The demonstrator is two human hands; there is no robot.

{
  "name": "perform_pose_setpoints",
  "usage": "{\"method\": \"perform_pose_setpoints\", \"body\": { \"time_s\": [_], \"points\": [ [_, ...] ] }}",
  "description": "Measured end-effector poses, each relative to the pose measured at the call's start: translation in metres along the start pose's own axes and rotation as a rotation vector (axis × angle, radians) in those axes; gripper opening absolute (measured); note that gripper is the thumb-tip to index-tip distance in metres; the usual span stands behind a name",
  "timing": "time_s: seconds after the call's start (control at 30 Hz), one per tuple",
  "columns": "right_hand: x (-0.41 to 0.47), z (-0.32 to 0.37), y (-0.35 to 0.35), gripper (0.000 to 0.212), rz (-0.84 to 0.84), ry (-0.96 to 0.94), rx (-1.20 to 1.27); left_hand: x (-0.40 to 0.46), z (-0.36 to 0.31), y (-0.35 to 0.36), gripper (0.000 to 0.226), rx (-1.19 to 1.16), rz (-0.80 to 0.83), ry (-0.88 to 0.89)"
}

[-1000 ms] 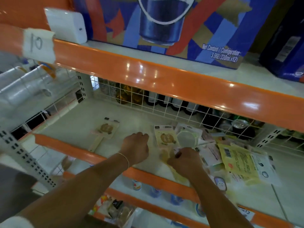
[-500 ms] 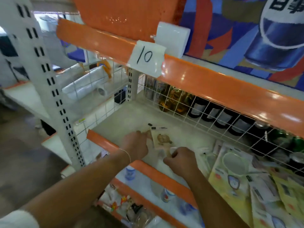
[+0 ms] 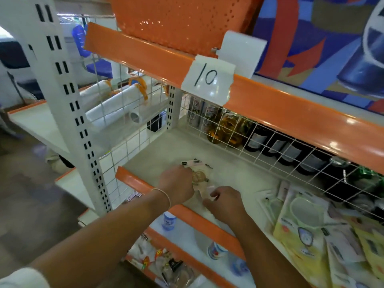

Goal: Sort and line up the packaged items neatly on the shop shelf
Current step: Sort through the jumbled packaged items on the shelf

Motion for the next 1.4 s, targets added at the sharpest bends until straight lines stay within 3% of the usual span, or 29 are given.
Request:
{"method": "perform_pose_setpoints", "body": {
  "time_s": [0.23,0.43,0.53,0.9,1.1,1.4],
  "points": [
    [-0.015,-0.042,-0.059,0.031,-0.092,0.043,-0.008,0.013,-0.064,-0.016,0.025,-0.008,-0.043,0.113],
    [-0.043,-0.100,-0.134,0.027,-0.209,0.127,-0.017,0.018,-0.164,-0.034,0.017,-0.038,-0.042,0.263],
    [-0.062,-0.134,-0.168,0.030,-0.240,0.193,-0.013,0.016,-0.217,-0.045,0.008,-0.106,-0.080,0.343],
    [-0.126,-0.238,-0.268,0.039,-0.369,0.313,0.036,-0.006,-0.371,-0.042,0.014,-0.163,-0.021,0.525],
    [-0.136,-0.273,-0.278,0.035,-0.363,0.366,0.100,0.000,-0.386,-0.022,0.021,-0.045,0.010,0.417],
    [-0.124,-0.277,-0.276,0.030,-0.331,0.333,0.135,0.012,-0.347,0.012,0.074,0.147,0.176,0.122]
  ]
}}
Point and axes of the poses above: each hand's wrist, its own x-axis towards the middle knuckle, its own y-axis out of the palm, z = x × y, the point moved 9 cm from there along x, towards the middle knuckle, and after that the axes turned 14 degrees about x, right-handed, at the moved point
